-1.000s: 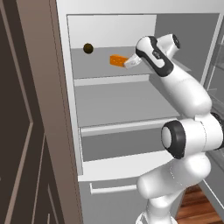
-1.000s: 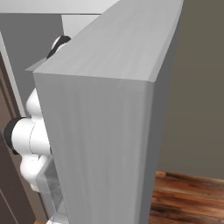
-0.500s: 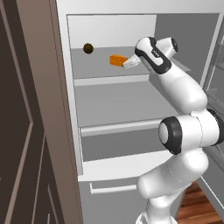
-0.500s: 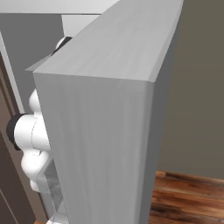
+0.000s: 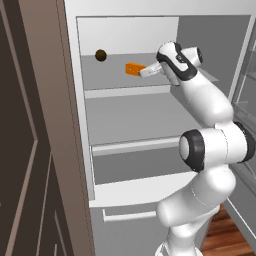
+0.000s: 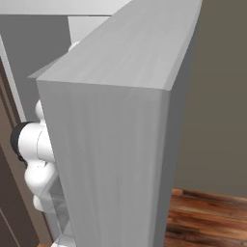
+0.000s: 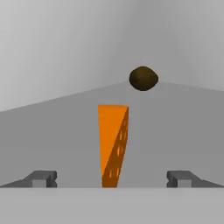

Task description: Pick the cheese from the fridge and the cheese grater from the cabinet and place them next to the salad bowl.

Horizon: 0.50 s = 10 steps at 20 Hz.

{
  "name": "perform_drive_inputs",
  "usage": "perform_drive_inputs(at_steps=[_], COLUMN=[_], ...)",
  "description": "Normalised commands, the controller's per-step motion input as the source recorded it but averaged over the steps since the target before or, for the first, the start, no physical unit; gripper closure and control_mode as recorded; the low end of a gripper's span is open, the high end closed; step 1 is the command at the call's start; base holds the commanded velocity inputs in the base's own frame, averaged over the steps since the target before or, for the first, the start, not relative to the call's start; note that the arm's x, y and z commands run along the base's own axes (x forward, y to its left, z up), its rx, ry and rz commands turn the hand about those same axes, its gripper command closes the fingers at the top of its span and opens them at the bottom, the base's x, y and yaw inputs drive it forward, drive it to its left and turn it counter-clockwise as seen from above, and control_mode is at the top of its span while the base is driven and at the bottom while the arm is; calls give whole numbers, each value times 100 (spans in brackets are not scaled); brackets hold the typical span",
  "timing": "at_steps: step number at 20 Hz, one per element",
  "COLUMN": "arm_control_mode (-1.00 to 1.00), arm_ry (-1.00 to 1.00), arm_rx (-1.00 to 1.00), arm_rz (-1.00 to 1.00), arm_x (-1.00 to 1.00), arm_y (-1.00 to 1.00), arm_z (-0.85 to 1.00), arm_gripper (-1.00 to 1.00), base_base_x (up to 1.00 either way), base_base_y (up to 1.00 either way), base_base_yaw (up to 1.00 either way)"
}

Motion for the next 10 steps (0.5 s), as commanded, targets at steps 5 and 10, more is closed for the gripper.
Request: perform_drive_inputs(at_steps=[5,10], arm_control_mode=[-100,-100], arm_ry=[2,0], arm_rx=[9,8], arm_rz=[0,0], arm_x=[6,2], arm_y=[6,0], arm_z=[-20,-12], arm_gripper=[100,100], base_base_x=[0,0], base_base_y=[0,0], base_base_yaw=[0,0])
